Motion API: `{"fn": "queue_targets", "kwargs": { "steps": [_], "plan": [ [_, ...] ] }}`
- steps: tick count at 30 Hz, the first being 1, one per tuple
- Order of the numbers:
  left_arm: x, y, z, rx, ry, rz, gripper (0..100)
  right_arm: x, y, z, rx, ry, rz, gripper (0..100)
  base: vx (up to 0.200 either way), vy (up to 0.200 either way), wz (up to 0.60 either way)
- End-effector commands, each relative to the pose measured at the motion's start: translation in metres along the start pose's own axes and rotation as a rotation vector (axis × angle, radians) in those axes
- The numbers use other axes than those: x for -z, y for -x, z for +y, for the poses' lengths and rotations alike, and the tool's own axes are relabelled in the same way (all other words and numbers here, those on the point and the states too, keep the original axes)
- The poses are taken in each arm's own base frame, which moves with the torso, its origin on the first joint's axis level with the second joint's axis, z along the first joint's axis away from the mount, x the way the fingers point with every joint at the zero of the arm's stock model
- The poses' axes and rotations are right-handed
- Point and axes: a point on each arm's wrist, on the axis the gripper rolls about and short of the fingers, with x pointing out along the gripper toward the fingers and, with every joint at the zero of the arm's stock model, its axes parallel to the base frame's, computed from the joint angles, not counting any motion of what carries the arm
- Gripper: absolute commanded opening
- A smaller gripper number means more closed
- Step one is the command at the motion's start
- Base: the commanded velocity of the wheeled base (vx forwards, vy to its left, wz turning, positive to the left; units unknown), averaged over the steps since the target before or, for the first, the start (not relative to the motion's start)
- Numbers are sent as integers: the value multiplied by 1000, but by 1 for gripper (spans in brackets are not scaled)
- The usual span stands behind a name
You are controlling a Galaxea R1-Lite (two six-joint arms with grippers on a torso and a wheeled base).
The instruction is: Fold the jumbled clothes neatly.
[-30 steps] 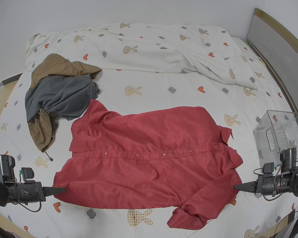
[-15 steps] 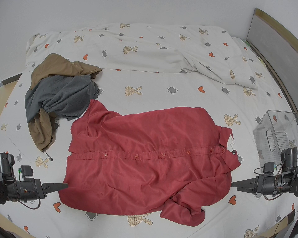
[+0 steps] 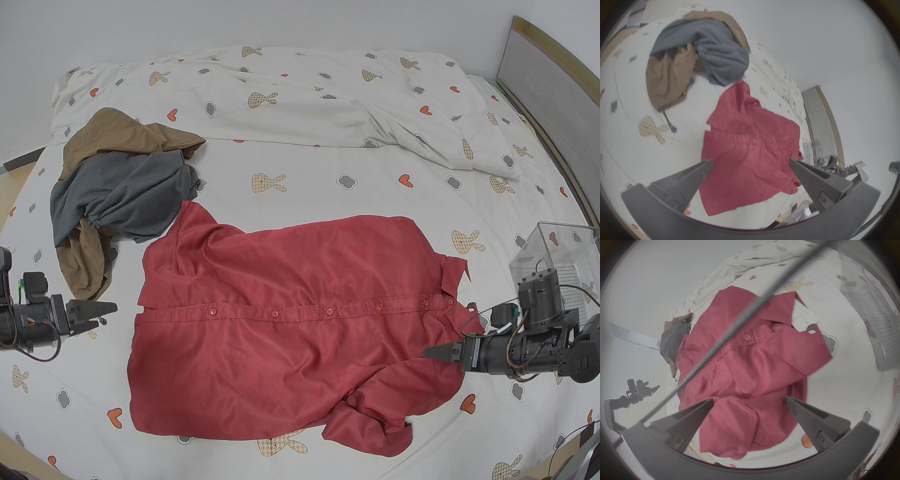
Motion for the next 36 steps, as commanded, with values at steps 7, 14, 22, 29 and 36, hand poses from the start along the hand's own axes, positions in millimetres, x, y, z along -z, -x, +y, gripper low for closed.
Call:
{"fn": "queue_targets", "kwargs": {
  "steps": [7, 14, 22, 29, 36],
  "plan": [
    [4, -37, -35, 117, -59, 168, 100, -55, -12, 11, 30, -39, -121, 100, 0, 0, 0],
    [21, -95, -18, 184, -78, 268, 100, -100, 10, -51, 117, -125, -262, 100, 0, 0, 0],
    [47, -119, 15, 320, -56, 284, 100, -98, -10, -98, -19, -216, -127, 100, 0, 0, 0],
    [57, -125, 31, 359, -39, 286, 100, -105, -46, -112, -76, -186, -127, 100, 0, 0, 0],
    [58, -125, 33, 360, -35, 285, 100, -116, -64, -114, -98, -153, -159, 100, 0, 0, 0]
  ]
}}
